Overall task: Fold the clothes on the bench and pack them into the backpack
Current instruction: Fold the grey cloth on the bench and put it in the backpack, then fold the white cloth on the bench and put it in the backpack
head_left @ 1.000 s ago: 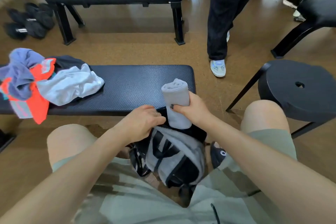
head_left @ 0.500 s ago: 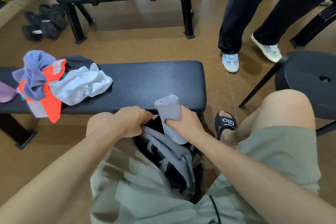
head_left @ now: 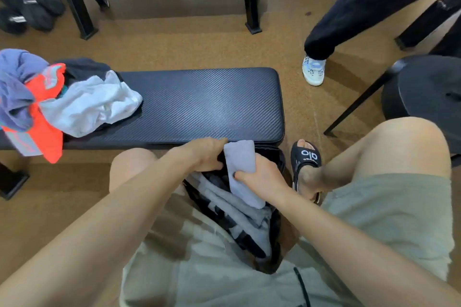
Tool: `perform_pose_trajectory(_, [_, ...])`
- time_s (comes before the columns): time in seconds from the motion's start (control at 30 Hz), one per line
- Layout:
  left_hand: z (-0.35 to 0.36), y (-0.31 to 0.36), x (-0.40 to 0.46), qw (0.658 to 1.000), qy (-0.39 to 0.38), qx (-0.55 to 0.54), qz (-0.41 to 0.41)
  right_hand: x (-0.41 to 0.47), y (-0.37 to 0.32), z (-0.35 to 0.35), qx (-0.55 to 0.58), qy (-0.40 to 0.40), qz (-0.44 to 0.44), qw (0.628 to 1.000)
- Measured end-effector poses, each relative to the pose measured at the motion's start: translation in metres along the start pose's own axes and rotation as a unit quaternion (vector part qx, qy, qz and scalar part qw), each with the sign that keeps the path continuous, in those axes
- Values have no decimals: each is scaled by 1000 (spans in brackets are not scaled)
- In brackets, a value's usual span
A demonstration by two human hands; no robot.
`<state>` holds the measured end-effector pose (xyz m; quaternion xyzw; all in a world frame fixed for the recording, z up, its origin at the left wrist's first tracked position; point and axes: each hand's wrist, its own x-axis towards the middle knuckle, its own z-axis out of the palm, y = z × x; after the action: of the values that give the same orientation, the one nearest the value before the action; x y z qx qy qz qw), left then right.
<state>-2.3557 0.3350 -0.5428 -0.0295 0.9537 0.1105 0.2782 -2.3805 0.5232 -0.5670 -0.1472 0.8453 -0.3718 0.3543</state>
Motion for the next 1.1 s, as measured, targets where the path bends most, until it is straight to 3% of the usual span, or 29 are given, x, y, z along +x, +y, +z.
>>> perform_pose_trajectory(0.2, [9, -2, 6, 988, 114, 1, 106, -9, 0, -2, 27, -4, 9, 1000])
perform_pose_trajectory(0.37, [0, 9, 19, 991, 68, -44, 110, -18, 3, -5, 48, -21, 19, 998])
perform_pose_trajectory(0.53, [-3, 19, 24, 983, 48, 82, 155, -30, 8, -5, 51, -51, 18, 997])
perform_pose_trajectory(0.6, [-2, 18, 26, 982, 57, 89, 158, -34, 12, -3, 19, -79, 13, 997])
perform_pose_trajectory(0.7, [-11, 12, 25, 982, 104, 13, 156, -37, 16, 7, -61, -106, 2, 993])
perform_pose_trajectory(0.87, [-18, -1, 19, 976, 173, -73, 114, -16, 3, 28, -318, -49, 3, 947])
perform_pose_trajectory(1.1, [-9, -8, 9, 977, 191, -77, 50, 8, -6, 46, -379, -101, 24, 919])
